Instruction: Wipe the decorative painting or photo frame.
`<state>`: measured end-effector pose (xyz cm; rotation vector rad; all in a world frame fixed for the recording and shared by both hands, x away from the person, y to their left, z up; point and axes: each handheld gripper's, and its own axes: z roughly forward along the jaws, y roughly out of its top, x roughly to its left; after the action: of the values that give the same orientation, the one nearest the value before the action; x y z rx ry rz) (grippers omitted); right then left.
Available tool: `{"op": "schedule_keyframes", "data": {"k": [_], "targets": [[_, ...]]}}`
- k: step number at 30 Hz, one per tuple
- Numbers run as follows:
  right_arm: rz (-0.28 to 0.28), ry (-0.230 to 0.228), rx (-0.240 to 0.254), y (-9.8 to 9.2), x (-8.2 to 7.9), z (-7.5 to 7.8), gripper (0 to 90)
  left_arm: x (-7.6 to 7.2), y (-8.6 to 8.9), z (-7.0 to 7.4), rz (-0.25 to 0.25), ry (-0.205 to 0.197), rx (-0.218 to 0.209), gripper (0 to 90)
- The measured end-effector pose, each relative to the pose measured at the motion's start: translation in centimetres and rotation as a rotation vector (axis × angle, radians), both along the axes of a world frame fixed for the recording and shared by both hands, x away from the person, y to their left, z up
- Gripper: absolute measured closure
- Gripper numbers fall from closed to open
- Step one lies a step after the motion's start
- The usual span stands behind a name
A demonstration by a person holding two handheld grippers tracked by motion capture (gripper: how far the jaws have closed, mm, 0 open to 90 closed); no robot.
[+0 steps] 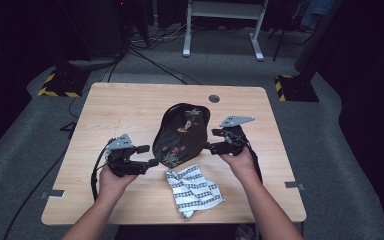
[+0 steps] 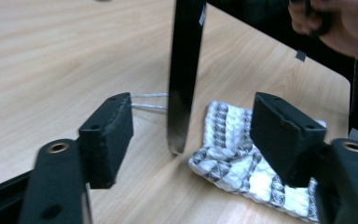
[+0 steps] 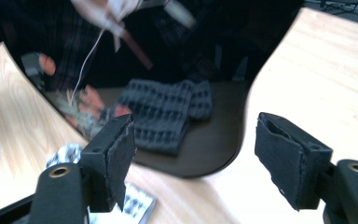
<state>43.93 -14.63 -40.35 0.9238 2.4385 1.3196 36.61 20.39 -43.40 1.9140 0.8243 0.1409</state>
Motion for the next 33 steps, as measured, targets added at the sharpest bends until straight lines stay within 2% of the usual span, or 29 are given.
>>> {"op": "schedule_keyframes", "data": {"k": [3, 5, 6, 9, 12, 16, 17, 19, 20, 22, 24, 28, 33], "targets": [[0.002, -0.011, 0.002, 0.0, 0.9, 0.5, 30.2, -0.1, -0.3, -0.3, 0.016, 0.016, -0.009, 34.1], [0.004, -0.008, 0.008, 0.1, 1.4, 0.7, 34.7, -0.1, -0.7, -0.6, 0.058, 0.028, 0.007, 38.5], [-0.012, -0.009, 0.0, 0.2, 1.7, 0.7, 35.9, -0.1, -0.8, -0.7, 0.073, 0.025, 0.019, 38.8], [-0.02, -0.002, 0.007, 0.3, 2.3, 0.7, 36.1, -0.2, -1.1, -1.2, 0.085, 0.009, 0.019, 43.4], [-0.009, -0.004, 0.009, 0.5, 2.6, 0.7, 34.6, -0.3, -1.5, -1.5, 0.095, -0.025, 0.047, 46.4], [-0.001, -0.002, 0.015, 0.9, 2.9, 0.7, 33.6, -0.2, -2.0, -1.8, 0.095, -0.016, 0.063, 51.5], [0.003, -0.003, 0.015, 1.0, 2.9, 0.7, 33.3, -0.1, -2.3, -2.0, 0.091, 0.009, 0.051, 51.5], [0.017, -0.001, 0.019, 1.3, 3.1, 0.6, 32.6, 0.0, -2.4, -2.1, 0.09, 0.007, 0.063, 52.1], [0.021, 0.001, 0.016, 1.4, 3.1, 0.6, 32.6, 0.0, -2.5, -2.0, 0.09, 0.021, 0.065, 52.1], [0.029, 0.013, 0.019, 1.7, 3.2, 0.4, 32.5, 0.1, -2.5, -2.0, 0.078, 0.046, 0.039, 53.6], [0.033, 0.016, 0.022, 1.9, 3.3, 0.1, 32.1, 0.1, -2.8, -2.0, 0.085, 0.038, 0.043, 55.1], [0.031, 0.014, 0.024, 2.2, 3.4, -0.1, 30.9, 0.3, -2.8, -2.1, 0.08, 0.065, 0.017, 64.4], [0.054, 0.002, 0.042, 2.3, 3.5, -0.1, 29.8, 0.5, -2.9, -2.2, 0.08, 0.06, 0.043, 73.9]]}}
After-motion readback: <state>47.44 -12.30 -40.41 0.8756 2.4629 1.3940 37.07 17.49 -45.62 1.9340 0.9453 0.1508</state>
